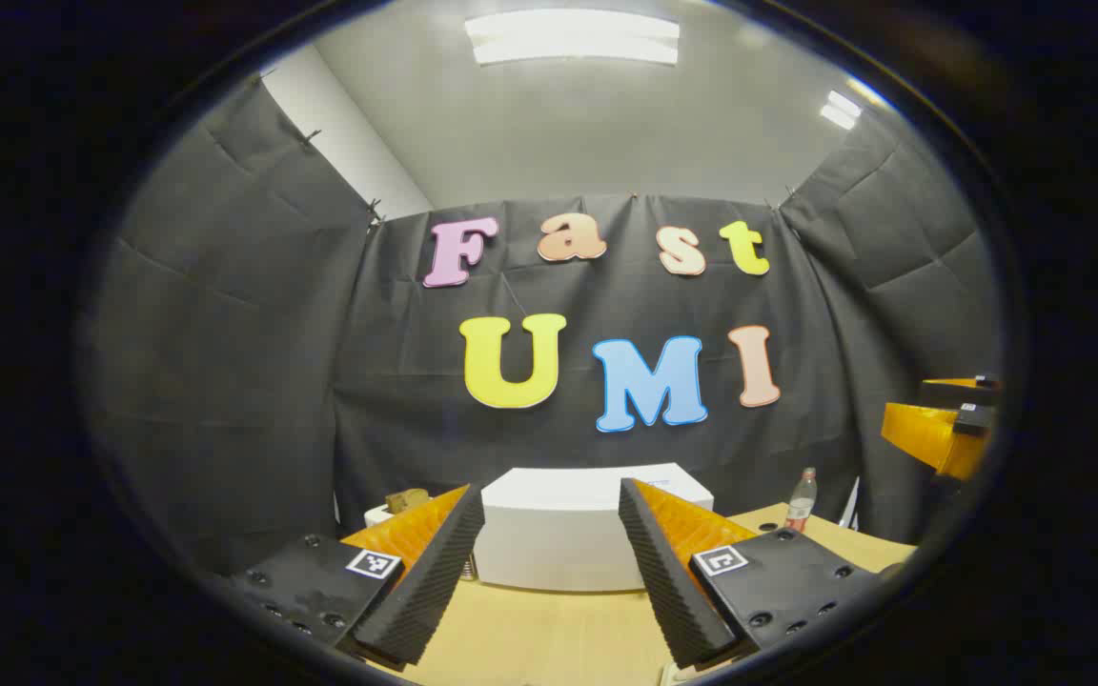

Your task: Open the microwave oven with the left hand, put the food in, and close the microwave oven.

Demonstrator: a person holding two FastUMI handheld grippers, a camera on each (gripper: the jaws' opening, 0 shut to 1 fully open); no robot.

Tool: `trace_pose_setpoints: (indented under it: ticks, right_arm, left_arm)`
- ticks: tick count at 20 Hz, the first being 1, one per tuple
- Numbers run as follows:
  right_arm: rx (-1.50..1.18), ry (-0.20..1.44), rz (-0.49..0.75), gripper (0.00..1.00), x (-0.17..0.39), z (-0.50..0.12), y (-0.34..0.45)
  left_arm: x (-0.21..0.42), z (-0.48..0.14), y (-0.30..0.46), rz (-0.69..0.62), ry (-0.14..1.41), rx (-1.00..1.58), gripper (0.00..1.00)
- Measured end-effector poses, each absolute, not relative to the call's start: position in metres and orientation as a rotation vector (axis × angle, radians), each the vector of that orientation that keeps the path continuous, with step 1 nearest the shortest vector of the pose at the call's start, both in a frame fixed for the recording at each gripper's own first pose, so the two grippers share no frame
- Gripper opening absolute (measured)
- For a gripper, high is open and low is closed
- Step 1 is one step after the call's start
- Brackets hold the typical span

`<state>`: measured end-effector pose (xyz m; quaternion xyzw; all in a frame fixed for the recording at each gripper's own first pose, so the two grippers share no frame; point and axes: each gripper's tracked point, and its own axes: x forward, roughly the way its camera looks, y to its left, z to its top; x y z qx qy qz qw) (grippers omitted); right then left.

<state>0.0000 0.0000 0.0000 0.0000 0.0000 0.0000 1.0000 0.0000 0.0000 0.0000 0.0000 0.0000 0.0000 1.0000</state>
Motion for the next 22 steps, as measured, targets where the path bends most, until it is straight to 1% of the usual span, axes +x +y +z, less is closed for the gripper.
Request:
trace_pose_setpoints:
  ticks: [2,3,7,8,9,12,15,17,19,22]
  right_arm:
    - [0.004,0.007,-0.001,0.97,0.000,-0.003,-0.001]
    - [0.002,0.009,-0.005,0.97,0.000,-0.003,-0.003]
    - [0.015,0.007,-0.017,0.97,0.000,-0.001,-0.008]
    - [0.019,0.005,-0.020,0.97,0.001,-0.002,-0.008]
    - [0.021,0.002,-0.022,0.97,0.001,-0.001,-0.009]
    - [0.024,-0.011,-0.021,0.97,0.003,0.002,-0.007]
    - [0.030,-0.013,-0.007,0.97,0.006,0.001,-0.002]
    - [0.031,-0.006,-0.003,0.97,0.009,-0.001,0.000]
    - [0.035,-0.012,-0.011,0.97,0.010,0.002,-0.002]
    - [0.030,-0.019,-0.007,0.97,0.012,0.003,0.001]
  left_arm:
    - [0.000,-0.002,-0.003,-0.003,-0.001,0.003,0.94]
    - [0.000,0.000,-0.004,-0.005,-0.003,0.006,0.96]
    - [0.001,0.005,-0.003,-0.003,-0.020,0.016,0.94]
    - [0.000,0.006,-0.002,-0.003,-0.023,0.015,0.96]
    - [0.001,0.007,-0.002,-0.002,-0.025,0.017,0.94]
    - [0.000,0.007,0.001,0.000,-0.028,0.021,0.98]
    - [0.003,0.013,0.005,0.008,-0.038,0.025,0.98]
    - [0.002,0.017,0.008,0.013,-0.051,0.018,0.94]
    - [0.003,0.017,0.009,0.014,-0.054,0.015,0.97]
    - [0.005,0.019,0.012,0.016,-0.056,0.022,0.94]
